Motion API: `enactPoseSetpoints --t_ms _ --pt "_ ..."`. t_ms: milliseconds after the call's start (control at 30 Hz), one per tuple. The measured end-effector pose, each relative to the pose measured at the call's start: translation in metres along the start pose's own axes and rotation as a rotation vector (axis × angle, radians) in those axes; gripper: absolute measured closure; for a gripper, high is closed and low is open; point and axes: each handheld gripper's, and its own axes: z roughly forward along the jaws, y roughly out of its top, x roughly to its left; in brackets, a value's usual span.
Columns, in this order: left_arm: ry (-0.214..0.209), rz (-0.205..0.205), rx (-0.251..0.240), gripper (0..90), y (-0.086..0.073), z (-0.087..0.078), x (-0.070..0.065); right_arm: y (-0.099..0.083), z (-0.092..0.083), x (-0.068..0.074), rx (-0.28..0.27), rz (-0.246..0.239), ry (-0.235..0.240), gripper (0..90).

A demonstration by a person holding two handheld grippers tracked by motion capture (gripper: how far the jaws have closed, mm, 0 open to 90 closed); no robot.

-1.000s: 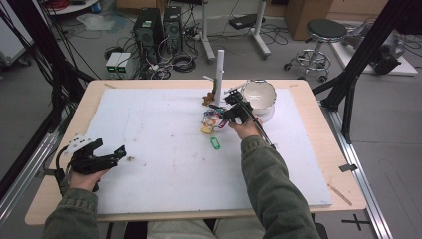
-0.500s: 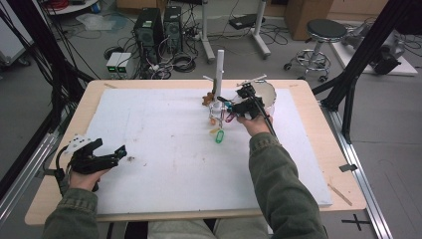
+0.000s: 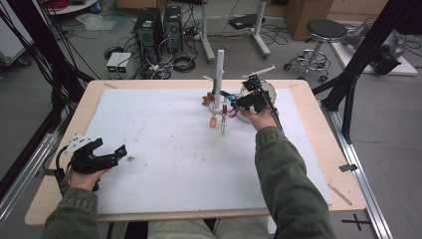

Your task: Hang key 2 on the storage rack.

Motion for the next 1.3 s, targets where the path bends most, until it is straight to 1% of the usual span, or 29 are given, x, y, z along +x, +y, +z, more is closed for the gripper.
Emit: enactPoseSetpoints --t_ms 133,200,333,500,600,667,700,967,1000,1100,1267,1300 --pt "-0.002 -0.005 -0.003 1.6 0.0 0.0 0.0 0.006 -0.007 0.003 0.003 0.003 0.018 71.6" --pt "-0.002 -0.005 -0.006 1.7 0.0 0.0 0.0 0.009 -0.009 0.004 0.002 -0.003 0.028 71.6" --pt "-0.001 -0.004 -0.003 1.6 0.0 0.0 0.0 0.012 -0.012 0.007 0.008 -0.017 0.023 71.5" --pt "-0.003 -0.012 -0.008 1.6 0.0 0.001 0.0 0.018 -0.018 0.009 0.006 -0.02 0.017 71.5" --pt "-0.003 -0.009 -0.004 1.7 0.0 0.001 0.001 0.021 -0.022 0.01 0.007 -0.021 0.012 71.5" --pt "-0.003 -0.008 -0.002 1.6 0.0 0.002 0.001 0.024 -0.024 0.011 0.003 -0.025 0.007 71.5" --pt "-0.004 -0.009 -0.003 1.7 0.0 0.002 0.001 0.025 -0.026 0.011 -0.001 -0.038 0.004 71.5" --pt "-0.004 -0.016 -0.008 1.7 0.0 0.002 0.001 0.035 -0.037 0.015 -0.026 -0.044 0.001 71.7" --pt "-0.004 -0.016 -0.008 1.7 0.0 0.002 0.001 0.036 -0.038 0.015 -0.028 -0.051 0.007 71.7" --pt "-0.004 -0.015 -0.008 1.7 0.0 0.002 0.001 0.041 -0.043 0.018 -0.035 -0.063 0.004 71.7" --pt "-0.003 -0.013 -0.009 1.6 0.0 0.001 0.001 0.048 -0.053 0.02 -0.059 -0.057 0.013 71.7" --pt "-0.003 -0.012 -0.006 1.6 0.0 0.002 0.001 0.049 -0.055 0.021 -0.058 -0.057 0.011 71.7"
